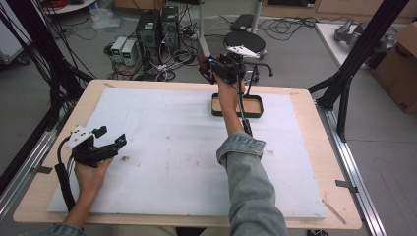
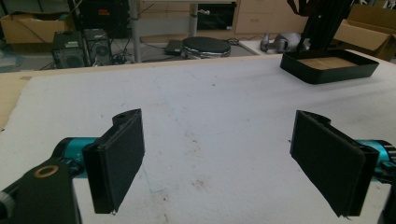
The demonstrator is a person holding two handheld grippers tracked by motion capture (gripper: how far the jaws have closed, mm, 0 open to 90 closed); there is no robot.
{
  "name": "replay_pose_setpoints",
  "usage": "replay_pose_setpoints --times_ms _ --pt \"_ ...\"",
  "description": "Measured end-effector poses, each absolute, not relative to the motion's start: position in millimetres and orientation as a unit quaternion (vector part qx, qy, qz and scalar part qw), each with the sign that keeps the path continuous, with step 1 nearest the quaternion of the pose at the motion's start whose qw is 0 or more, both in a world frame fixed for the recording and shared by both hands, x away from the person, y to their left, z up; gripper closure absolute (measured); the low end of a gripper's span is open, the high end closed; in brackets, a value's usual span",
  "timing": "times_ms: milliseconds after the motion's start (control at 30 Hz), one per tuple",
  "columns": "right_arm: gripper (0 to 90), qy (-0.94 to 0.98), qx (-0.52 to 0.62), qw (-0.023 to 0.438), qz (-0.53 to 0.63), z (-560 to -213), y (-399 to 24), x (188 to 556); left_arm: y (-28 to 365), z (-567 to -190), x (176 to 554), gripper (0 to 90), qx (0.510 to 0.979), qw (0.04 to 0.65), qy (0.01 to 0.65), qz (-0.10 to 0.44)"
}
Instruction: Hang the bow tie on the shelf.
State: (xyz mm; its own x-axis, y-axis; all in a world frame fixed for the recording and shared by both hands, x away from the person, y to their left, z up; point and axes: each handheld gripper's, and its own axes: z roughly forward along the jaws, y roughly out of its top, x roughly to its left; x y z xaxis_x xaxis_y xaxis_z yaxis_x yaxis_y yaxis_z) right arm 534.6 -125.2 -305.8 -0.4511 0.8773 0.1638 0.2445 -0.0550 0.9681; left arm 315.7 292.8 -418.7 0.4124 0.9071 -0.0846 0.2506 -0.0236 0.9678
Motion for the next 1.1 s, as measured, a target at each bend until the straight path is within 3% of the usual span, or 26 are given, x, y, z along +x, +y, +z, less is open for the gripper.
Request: replay_pose_setpoints --times_ms 1100 --pt "31.1 0.6 0.439 0.275 0.61 -287 -137 522 292 -419 317 18.1 0.645 0.536 0.45 0.306"
